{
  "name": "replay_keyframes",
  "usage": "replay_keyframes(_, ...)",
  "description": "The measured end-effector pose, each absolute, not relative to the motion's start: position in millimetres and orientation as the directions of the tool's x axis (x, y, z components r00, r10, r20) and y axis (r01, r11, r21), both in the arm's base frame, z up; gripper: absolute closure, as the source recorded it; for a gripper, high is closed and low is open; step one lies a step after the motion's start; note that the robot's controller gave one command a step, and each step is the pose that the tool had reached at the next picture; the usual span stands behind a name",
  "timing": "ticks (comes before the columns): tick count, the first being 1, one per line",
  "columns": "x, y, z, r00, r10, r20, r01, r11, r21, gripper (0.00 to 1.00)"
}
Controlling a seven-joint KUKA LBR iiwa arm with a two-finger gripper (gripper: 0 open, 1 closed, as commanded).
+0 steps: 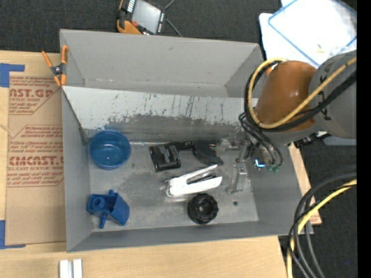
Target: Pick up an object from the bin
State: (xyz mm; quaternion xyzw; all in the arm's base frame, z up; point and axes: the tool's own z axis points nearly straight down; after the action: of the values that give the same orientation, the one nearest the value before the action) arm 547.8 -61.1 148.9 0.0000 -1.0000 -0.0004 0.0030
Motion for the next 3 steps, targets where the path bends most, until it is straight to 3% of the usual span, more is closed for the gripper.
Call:
replay_keyframes(1,549.5,-61,154,-1.0,-0.001,-0.001,-0.001,1.0,0.0,0.0)
replay_keyframes(2,559.4,-8,71,-0.988,-0.151,0.004,-0.151,0.988,0.002,0.0)
replay_keyframes(3,553.4,-1,161,-0.994,-0.111,-0.013,-0.111,0.994,-0.003,0.0)
